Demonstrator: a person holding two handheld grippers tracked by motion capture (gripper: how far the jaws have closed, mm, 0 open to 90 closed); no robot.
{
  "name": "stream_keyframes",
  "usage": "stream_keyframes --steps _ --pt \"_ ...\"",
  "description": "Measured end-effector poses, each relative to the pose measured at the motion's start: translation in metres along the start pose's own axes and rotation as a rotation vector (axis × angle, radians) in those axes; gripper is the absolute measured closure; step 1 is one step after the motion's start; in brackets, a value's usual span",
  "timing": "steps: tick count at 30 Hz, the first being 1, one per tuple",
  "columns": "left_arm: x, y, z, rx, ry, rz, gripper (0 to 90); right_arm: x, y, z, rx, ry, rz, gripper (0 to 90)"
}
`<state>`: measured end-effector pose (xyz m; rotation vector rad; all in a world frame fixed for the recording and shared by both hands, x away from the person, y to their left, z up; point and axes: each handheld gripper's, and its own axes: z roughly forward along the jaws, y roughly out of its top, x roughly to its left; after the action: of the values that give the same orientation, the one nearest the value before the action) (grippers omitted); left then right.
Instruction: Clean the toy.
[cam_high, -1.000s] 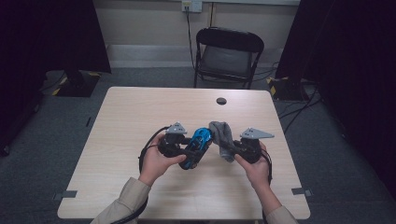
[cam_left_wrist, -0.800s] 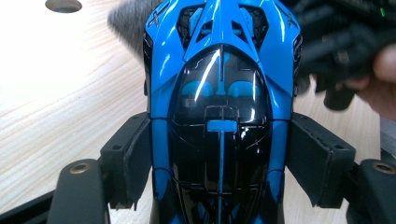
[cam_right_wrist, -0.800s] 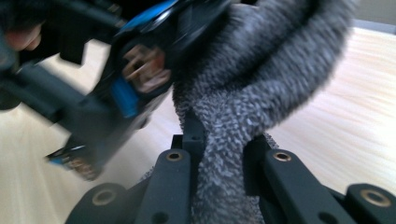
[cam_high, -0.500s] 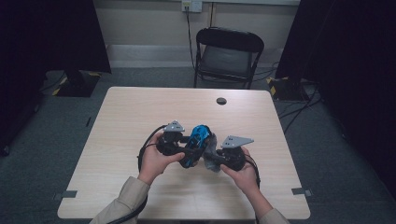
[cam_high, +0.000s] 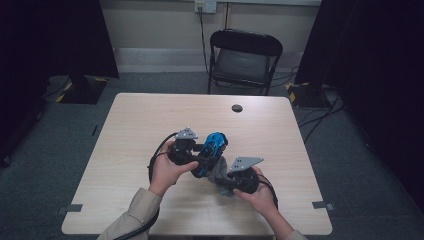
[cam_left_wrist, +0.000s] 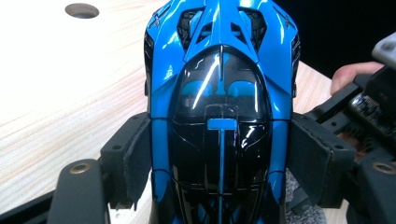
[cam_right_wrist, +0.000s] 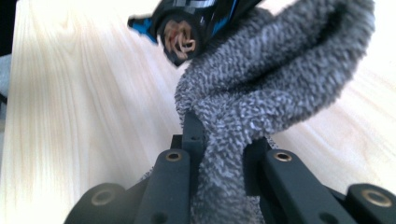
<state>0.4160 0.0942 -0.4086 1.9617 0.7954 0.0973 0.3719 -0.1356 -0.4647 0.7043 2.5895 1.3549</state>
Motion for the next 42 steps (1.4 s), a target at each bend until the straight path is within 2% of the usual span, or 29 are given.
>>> stream_keyframes --steps 3,6,14,19,24,29,42 --pt "-0.001 0.001 -0.001 -0.005 -0.003 0.003 27.9 -0.004 -0.003 -0.003 0.01 -0.018 0.013 77.8" --pt "-0.002 0.0 -0.003 -0.007 -0.009 0.007 27.9 -0.016 -0.003 -0.013 -0.028 -0.06 0.061 77.8" --pt "-0.006 0.0 -0.007 -0.002 -0.014 0.02 27.8 -0.047 0.009 -0.036 -0.115 -0.216 0.142 77.8" --pt "-0.005 -0.005 -0.003 0.006 -0.02 0.016 27.9 -0.048 0.019 -0.035 -0.171 -0.261 0.147 77.6" --pt "-0.004 -0.009 0.002 0.02 -0.016 0.009 27.9 -0.036 0.027 -0.023 -0.148 -0.212 0.079 77.5" --pt "-0.002 -0.009 0.002 0.024 -0.008 0.008 27.8 -0.03 0.028 -0.016 -0.129 -0.176 0.04 77.5" --pt "0.002 -0.009 0.001 0.016 0.011 -0.002 27.8 -0.02 0.021 -0.007 -0.072 -0.134 0.016 77.3"
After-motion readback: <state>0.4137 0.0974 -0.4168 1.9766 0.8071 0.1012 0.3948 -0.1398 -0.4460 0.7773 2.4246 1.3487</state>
